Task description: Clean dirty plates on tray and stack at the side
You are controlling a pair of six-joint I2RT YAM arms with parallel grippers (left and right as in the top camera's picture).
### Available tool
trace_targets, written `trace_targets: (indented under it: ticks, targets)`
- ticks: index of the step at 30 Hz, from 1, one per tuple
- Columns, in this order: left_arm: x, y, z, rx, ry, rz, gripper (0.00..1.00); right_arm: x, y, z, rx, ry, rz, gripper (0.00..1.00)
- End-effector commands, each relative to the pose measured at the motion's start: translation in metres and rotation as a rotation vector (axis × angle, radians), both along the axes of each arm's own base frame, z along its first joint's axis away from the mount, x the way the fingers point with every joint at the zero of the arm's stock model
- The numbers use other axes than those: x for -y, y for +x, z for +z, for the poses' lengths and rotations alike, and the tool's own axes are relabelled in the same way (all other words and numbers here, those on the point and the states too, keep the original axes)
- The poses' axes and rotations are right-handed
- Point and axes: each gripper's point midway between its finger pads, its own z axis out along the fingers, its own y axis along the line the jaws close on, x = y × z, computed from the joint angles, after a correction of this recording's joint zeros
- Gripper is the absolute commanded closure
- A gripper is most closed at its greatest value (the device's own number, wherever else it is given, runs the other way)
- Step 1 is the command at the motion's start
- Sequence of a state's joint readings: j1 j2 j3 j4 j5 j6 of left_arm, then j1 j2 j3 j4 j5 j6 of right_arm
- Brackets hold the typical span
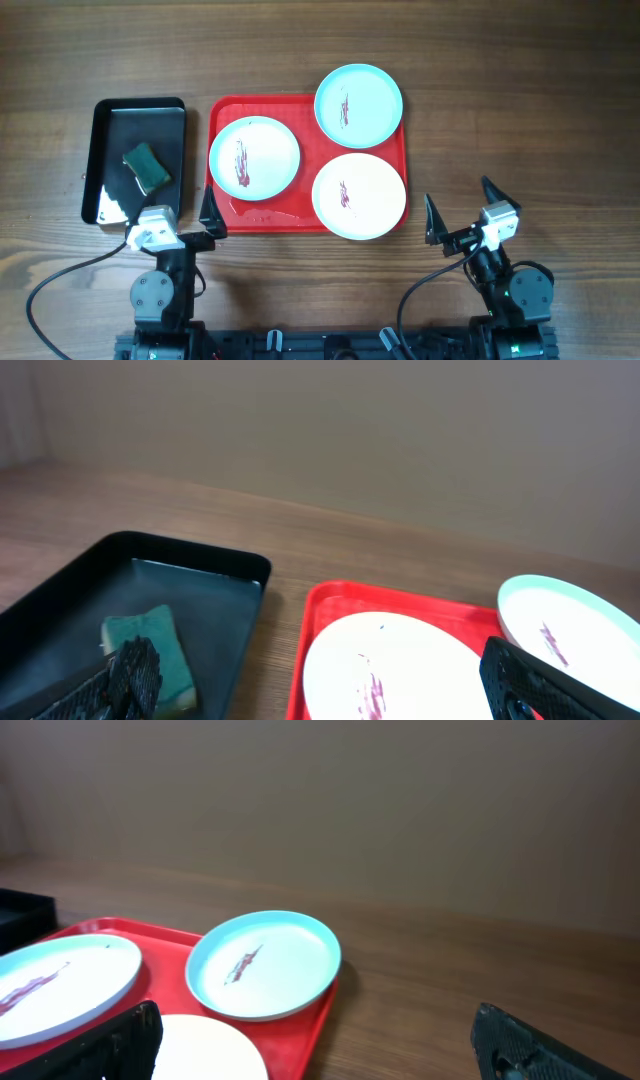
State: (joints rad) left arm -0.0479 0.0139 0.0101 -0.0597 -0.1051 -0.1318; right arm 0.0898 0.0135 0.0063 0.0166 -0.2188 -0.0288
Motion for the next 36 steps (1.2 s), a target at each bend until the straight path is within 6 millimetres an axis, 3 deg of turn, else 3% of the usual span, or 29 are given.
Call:
trace_targets:
  ticks: [1,3,8,12,17,19,21,24,29,30,31,33,36]
  targets:
    - [0.02,-0.001,0.001,0.002,0.006,-0.119,0.0,-0.023,-0.009,0.007,0.008,-0.013,0.145,0.0]
    - [0.02,-0.002,0.014,0.007,-0.007,-0.117,0.0,-0.03,-0.012,0.017,-0.006,-0.004,0.189,0.0]
    - [0.026,-0.003,0.076,-0.052,-0.015,-0.154,0.0,-0.046,-0.003,0.062,-0.089,0.008,0.292,0.0]
    - [0.033,0.017,0.129,-0.319,-0.031,-0.184,0.0,-0.057,0.023,0.105,-0.256,0.023,0.347,0.0]
    - [0.049,0.044,0.161,-0.625,-0.111,-0.243,0.0,-0.06,0.05,0.146,-0.448,0.047,0.35,0.0]
    - [0.071,0.057,0.169,-0.691,-0.169,-0.362,0.0,-0.063,0.063,0.15,-0.446,0.053,0.358,0.0]
    - [0.09,0.062,0.165,-0.718,-0.221,-0.465,0.0,-0.065,0.075,0.15,-0.446,0.081,0.363,0.0]
    - [0.091,0.072,0.148,-0.778,-0.238,-0.467,0.0,-0.072,0.104,0.13,-0.532,0.151,0.363,0.0]
    - [0.084,0.073,0.14,-0.807,-0.223,-0.422,0.0,-0.129,0.151,0.098,-0.813,0.098,0.389,0.0]
    - [0.067,0.074,0.132,-0.84,-0.254,-0.3,0.0,-0.142,0.158,0.091,-0.856,0.064,0.382,0.0]
    - [0.031,0.074,0.12,-0.88,-0.343,-0.045,0.0,-0.163,0.165,0.078,-0.91,0.018,0.379,0.0]
    - [-0.017,0.063,0.105,-0.918,-0.419,0.224,0.0,-0.197,0.169,0.05,-0.987,0.008,0.393,0.0]
    - [-0.073,0.047,0.085,-0.997,-0.451,0.38,0.0,-0.239,0.161,-0.001,-1.074,-0.053,0.435,0.0]
